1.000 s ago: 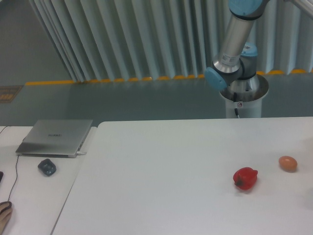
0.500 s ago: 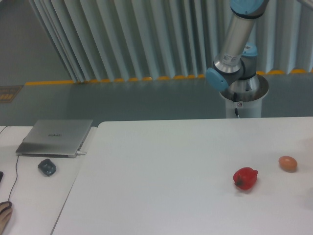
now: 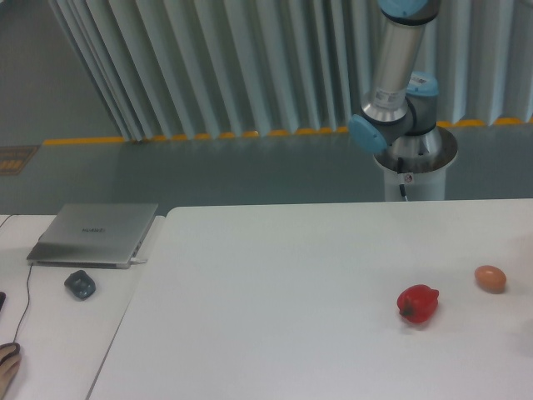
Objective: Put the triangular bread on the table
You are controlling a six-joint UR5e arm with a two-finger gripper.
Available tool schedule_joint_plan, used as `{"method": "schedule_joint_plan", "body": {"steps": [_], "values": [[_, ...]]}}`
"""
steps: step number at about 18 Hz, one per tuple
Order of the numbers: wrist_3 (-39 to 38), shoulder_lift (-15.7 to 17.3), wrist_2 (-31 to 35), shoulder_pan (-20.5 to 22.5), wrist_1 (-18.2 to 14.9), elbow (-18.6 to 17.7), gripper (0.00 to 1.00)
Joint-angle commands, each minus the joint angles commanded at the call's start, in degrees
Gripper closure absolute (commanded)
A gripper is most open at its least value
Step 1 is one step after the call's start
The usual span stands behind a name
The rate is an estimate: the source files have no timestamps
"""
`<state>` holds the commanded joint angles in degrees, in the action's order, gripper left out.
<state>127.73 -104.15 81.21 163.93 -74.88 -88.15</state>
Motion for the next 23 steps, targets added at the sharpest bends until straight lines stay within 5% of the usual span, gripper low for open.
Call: {"method": "schedule_joint_plan", "body": {"steps": [10, 17, 23], "values": [[-20.48, 2.2, 0.52, -11.86, 1.66, -1.76, 1.0], [-34.72, -1.57, 5.88, -20.66, 8.16, -2.2, 1.0], [-37.81, -4.74, 6.77, -22.07, 12.39, -1.58, 1.0]]}}
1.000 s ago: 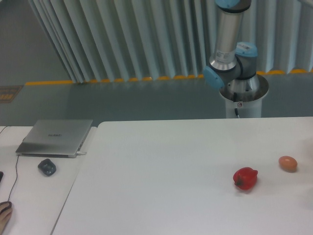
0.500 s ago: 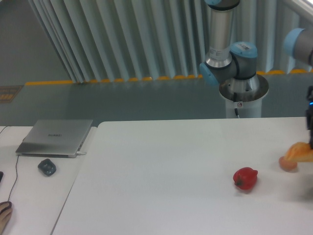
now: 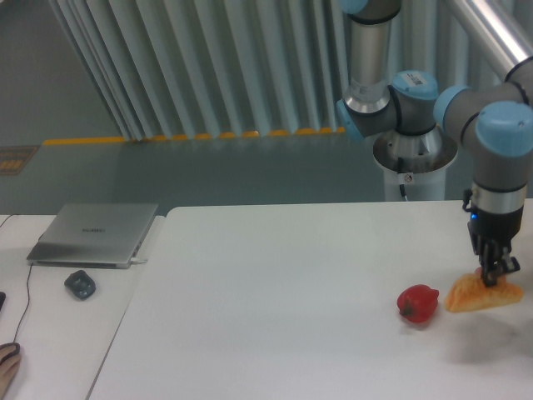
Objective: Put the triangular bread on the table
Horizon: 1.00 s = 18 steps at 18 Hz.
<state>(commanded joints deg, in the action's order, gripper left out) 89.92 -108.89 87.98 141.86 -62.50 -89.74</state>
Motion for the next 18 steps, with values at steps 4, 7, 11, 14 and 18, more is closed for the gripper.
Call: {"method": "schedule_joint_plan", "body": {"steps": [4, 7, 11, 14, 18], "values": [[-3.25, -1.32, 0.35, -1.93, 2.02, 0.18, 0.98], [-3.35, -1.58, 0.53, -1.94, 2.03, 0.18, 0.95], [-3.08, -1.58, 0.53, -2.02, 2.2, 0.18, 0.19], [-3.35, -1.58, 0.53, -1.94, 2.2, 0.18, 0.0], [-2.64, -1.15, 0.7, -1.94, 2.47, 0.09, 0.0]]}}
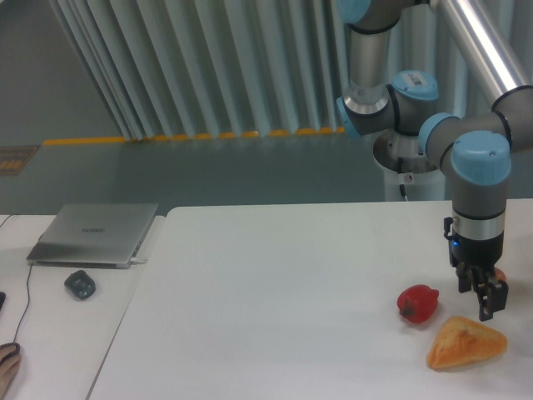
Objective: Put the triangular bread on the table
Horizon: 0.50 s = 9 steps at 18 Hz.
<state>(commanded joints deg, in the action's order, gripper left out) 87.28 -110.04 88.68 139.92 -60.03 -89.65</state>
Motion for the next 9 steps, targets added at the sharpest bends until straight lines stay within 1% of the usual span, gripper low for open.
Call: {"method": "schedule_joint_plan", "body": {"steps": [3, 7, 9], "values": [[0.0, 0.18, 2.9, -0.17, 0.0, -0.7, 0.0], [0.35, 0.88, 2.55, 0.0, -0.18, -0.27, 0.0], [0.44, 1.4, 2.72, 0.17, -0.88, -0.18, 0.0]]}}
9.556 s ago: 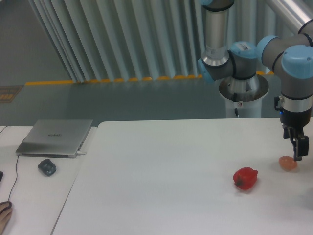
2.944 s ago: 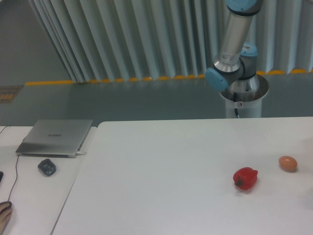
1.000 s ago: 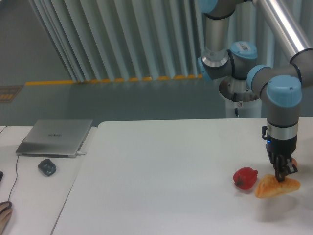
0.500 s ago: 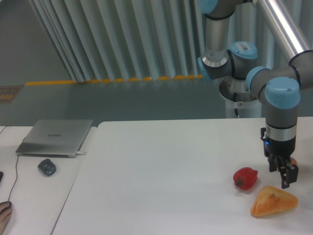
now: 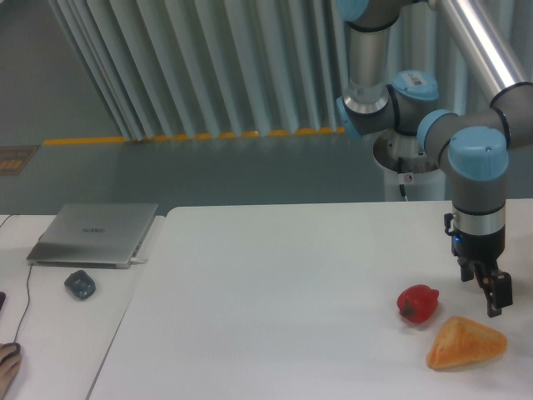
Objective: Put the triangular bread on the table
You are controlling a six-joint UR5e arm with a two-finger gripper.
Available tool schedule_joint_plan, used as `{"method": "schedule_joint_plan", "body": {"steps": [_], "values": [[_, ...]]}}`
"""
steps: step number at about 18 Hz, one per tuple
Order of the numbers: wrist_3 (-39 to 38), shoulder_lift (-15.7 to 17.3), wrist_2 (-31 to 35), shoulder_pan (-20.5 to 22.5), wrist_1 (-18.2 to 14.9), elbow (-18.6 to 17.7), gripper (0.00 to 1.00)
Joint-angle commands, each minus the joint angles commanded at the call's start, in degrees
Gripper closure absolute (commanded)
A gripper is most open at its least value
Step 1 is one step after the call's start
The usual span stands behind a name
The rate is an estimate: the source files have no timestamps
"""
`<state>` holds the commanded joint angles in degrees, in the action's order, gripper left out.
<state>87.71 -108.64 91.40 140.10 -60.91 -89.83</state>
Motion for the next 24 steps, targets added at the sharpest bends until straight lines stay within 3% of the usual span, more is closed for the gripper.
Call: {"method": "schedule_joint_plan", "body": {"steps": [1, 6, 12, 14, 24], "values": [[0.09, 0.26, 0.26, 0.09, -0.52, 0.09, 0.0], [8.25, 1.06, 0.44, 0.53, -9.75, 3.51, 0.0], [10.9, 1.94, 0.27, 0.88, -12.56, 4.92, 0.0], [10.99, 1.24, -0.08, 1.75, -15.63, 7.81, 0.0], [10.99, 1.06, -0.61, 1.76, -16.09, 7.74, 0.0]]}}
